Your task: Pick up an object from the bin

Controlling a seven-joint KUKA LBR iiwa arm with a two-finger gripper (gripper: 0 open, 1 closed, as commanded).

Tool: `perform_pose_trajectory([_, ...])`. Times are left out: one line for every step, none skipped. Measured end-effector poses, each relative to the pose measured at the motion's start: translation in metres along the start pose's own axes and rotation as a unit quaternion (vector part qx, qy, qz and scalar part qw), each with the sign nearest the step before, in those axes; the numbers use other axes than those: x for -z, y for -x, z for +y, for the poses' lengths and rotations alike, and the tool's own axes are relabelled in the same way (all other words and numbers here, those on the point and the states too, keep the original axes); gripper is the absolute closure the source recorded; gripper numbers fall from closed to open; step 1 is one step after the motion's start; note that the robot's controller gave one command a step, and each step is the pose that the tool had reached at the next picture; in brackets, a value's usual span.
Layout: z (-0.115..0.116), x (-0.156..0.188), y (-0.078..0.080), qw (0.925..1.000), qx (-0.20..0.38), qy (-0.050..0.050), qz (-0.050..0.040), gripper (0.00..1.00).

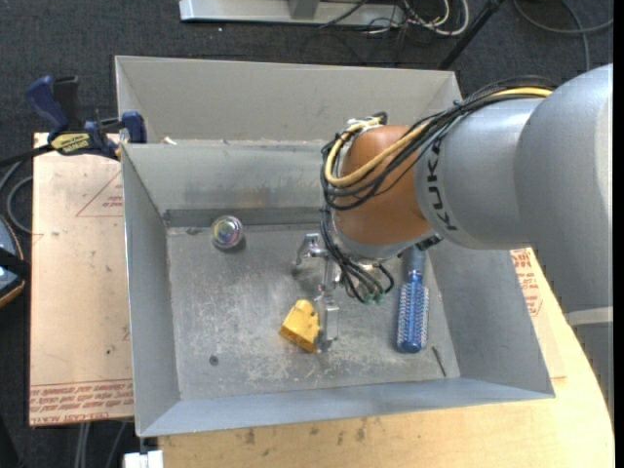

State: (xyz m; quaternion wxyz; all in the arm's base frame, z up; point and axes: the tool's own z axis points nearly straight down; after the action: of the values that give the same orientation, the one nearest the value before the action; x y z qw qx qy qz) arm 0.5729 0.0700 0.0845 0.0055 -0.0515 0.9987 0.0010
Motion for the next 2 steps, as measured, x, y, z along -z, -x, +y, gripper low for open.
perform_pose_trajectory([0.040,-0.008,-0.038,0.9987,-0.050,0.000,-0.0068,0.00])
perform_pose_trajectory([-0.010,0.034,-0.023,0.9851,-0.172,-0.002,0.0023,0.00])
